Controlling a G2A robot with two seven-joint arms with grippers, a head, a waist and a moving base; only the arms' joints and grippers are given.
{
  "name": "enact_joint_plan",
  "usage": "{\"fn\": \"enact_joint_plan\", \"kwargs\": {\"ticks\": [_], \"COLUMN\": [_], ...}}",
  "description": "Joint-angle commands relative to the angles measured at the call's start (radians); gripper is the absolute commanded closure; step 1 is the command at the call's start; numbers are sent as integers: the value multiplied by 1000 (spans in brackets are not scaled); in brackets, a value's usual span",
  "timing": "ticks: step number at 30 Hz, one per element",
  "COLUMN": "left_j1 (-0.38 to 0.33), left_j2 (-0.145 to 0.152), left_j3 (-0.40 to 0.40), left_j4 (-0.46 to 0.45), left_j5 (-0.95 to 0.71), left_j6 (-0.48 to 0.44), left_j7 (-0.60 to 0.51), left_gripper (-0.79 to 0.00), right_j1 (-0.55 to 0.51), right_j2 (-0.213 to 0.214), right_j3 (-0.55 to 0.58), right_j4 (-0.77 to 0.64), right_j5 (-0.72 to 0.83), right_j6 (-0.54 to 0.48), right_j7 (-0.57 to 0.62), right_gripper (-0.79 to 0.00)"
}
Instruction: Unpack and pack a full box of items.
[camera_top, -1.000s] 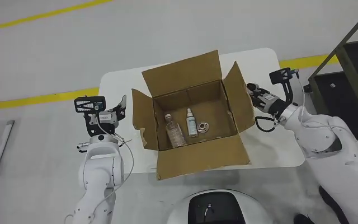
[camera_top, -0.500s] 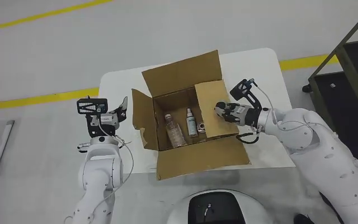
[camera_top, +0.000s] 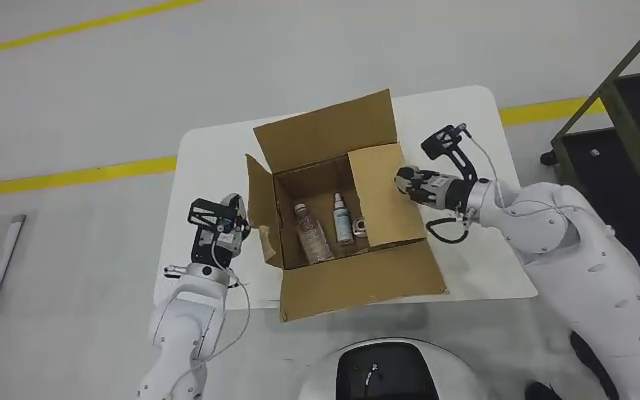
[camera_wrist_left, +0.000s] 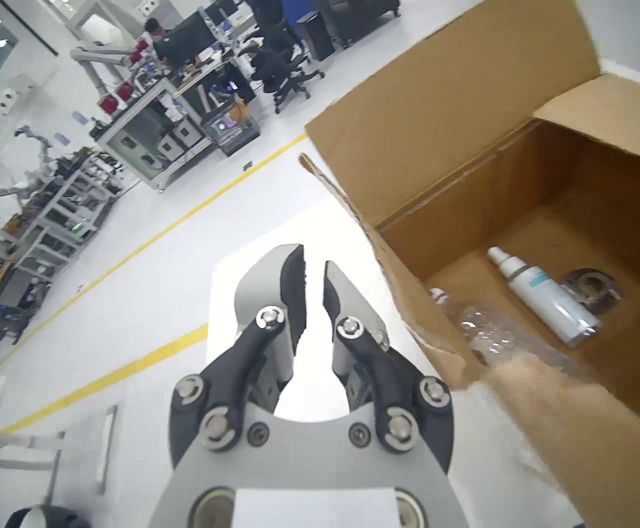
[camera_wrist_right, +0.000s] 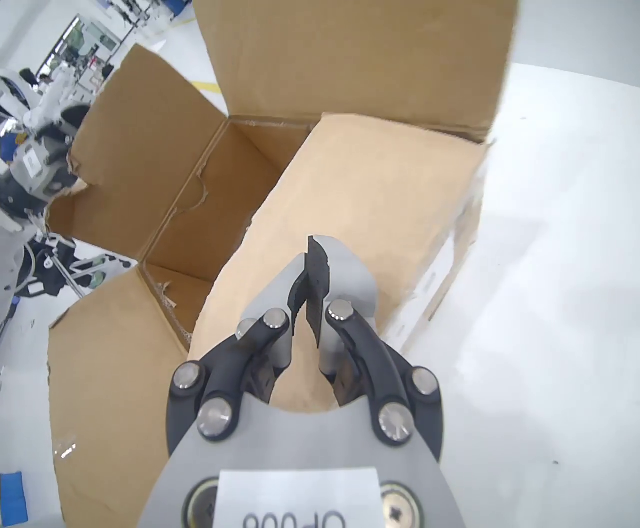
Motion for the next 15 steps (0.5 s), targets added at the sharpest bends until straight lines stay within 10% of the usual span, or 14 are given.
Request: {"fn": "enact_joint_plan", "kwargs": {"ticks": [1, 15], "left_j1": [-4, -112], "left_j2": [-2, -17], "left_j3": [11, 160], "left_j4": [6, 120], "left_j5": [-36, -14], "left_j6": [-18, -96], "left_j7": [11, 54], "left_gripper": [0, 0], "right_j1": [6, 189], "right_j2": [1, -22], "right_j3": [25, 65], "right_j4": [5, 355], "right_j5": [0, 138], "right_j6": [34, 239], "right_j7": [-21, -154], "right_gripper": [0, 0]}}
